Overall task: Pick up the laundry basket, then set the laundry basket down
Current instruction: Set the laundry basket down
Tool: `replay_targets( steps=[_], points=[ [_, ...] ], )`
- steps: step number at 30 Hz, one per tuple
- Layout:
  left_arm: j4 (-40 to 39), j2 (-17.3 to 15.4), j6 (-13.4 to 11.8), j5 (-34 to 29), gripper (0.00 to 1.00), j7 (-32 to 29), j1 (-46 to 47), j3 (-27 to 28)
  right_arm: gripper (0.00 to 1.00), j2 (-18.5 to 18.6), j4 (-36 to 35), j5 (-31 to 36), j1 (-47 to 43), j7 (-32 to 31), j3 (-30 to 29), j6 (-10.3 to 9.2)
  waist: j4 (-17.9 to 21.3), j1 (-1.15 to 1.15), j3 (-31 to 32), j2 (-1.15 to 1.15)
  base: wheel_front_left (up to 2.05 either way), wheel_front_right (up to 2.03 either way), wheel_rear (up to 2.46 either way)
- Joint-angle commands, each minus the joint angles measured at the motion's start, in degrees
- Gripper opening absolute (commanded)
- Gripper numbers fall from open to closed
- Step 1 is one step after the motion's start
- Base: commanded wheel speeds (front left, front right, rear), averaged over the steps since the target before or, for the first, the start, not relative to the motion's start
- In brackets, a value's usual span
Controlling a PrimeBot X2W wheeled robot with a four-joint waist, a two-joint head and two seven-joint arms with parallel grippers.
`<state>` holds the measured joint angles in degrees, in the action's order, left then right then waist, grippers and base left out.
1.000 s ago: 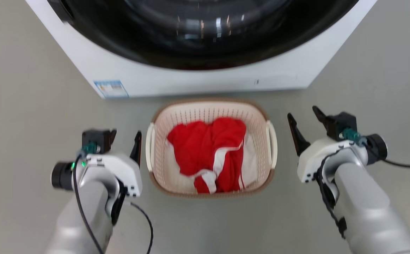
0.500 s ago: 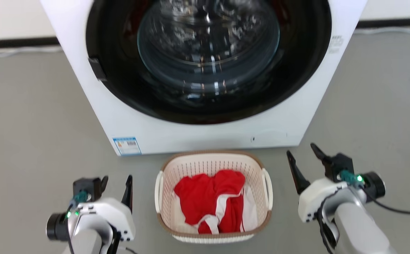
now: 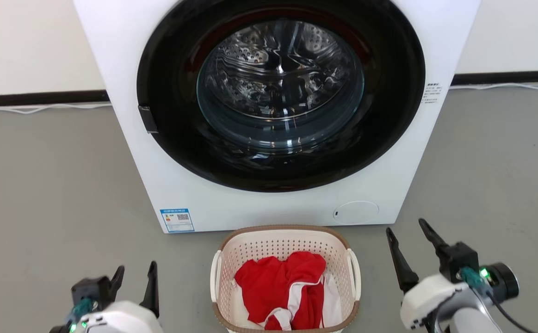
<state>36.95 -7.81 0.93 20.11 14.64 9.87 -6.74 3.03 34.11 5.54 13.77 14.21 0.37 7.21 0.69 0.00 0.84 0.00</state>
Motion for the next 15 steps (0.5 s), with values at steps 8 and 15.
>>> replay_targets(
  steps=[8,15],
  points=[
    [-9.84,0.12,-0.07,-1.33,1.0,0.36,-6.44,6.21,1.0,-0.15,-11.03,-0.3,-6.97,0.79,-0.7,0.28,0.35,0.0,1.56,0.0,0.0,0.0,0.0],
    [-14.23,1.1,0.03,-2.02,1.0,0.36,-10.26,9.32,1.0,-0.15,-16.43,-0.14,-11.18,0.79,-2.14,0.28,0.63,0.0,1.84,0.0,0.0,0.0,0.0]
  ],
)
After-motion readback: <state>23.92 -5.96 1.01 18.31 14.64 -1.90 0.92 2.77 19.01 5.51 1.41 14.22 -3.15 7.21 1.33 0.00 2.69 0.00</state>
